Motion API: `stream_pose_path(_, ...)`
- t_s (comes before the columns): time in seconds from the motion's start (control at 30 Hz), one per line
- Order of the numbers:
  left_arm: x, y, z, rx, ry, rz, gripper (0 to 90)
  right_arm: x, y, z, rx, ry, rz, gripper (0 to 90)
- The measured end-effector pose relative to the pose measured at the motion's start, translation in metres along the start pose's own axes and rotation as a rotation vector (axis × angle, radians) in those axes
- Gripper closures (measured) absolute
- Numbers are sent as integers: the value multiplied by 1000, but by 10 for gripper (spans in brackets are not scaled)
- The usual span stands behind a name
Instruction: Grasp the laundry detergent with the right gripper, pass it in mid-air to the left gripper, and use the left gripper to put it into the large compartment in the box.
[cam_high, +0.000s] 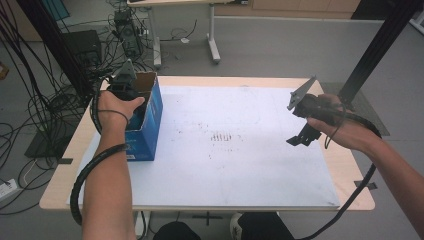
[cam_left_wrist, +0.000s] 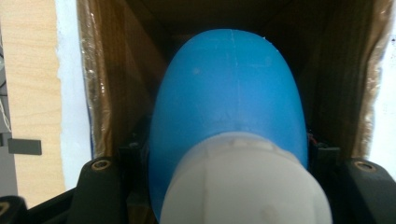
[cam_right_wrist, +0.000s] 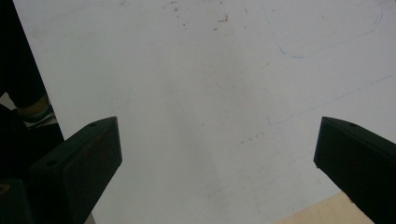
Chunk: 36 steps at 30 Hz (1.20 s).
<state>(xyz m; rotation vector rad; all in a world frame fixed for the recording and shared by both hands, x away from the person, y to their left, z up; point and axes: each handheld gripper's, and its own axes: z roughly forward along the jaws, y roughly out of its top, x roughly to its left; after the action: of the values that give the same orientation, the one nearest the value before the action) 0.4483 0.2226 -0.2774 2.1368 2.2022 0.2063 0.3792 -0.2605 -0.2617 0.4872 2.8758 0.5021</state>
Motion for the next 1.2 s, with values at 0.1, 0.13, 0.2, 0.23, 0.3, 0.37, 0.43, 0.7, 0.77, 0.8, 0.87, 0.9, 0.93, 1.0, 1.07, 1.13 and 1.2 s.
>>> stream_pose_path(0.1,1,-2,1,-21,-3,2,373,-1,-1,0,0,-4,3,9)
stream_pose_path(0.13,2,-2,1,-17,-4,2,373,-1,-1,0,1,-4,2,9)
stream_pose_path(0.2,2,-3,1,-16,-7,2,373,-1,-1,0,4,-6,2,9)
stream_pose_path(0.23,2,-3,1,-16,-6,4,373,-1,0,0,3,-7,1,9)
stream_pose_path(0.3,2,-3,1,-19,-7,1,373,-1,0,0,1,-7,1,9)
stream_pose_path(0.37,2,-4,1,-19,-8,0,372,-1,1,0,0,-5,0,9)
stream_pose_path(0.43,2,-4,1,-20,-8,-2,372,0,1,0,3,-5,-1,9)
stream_pose_path(0.7,3,-4,2,-24,-11,-7,371,0,2,0,3,-6,1,9)
stream_pose_path(0.77,3,-4,2,-22,-11,-10,370,0,1,0,4,-7,3,9)
stream_pose_path(0.8,3,-4,2,-21,-10,-9,370,0,1,0,5,-8,3,9)
stream_pose_path(0.87,2,-3,2,-23,-8,-10,370,0,2,0,9,-11,1,9)
stream_pose_path(0.9,2,-3,2,-22,-8,-10,370,0,2,0,9,-10,-1,9)
stream_pose_path(0.93,2,-3,2,-22,-7,-9,370,0,2,-1,8,-11,-1,9)
stream_pose_path(1.0,2,-3,2,-22,-7,-9,370,0,2,-1,9,-13,-1,9)
stream_pose_path(1.07,2,-3,2,-22,-7,-10,370,0,2,-1,9,-12,-1,9)
stream_pose_path(1.13,2,-3,2,-22,-7,-10,370,-1,2,-1,9,-13,-2,9)
stream_pose_path(1.2,2,-3,2,-23,-7,-11,369,-1,2,-1,11,-13,-3,9)
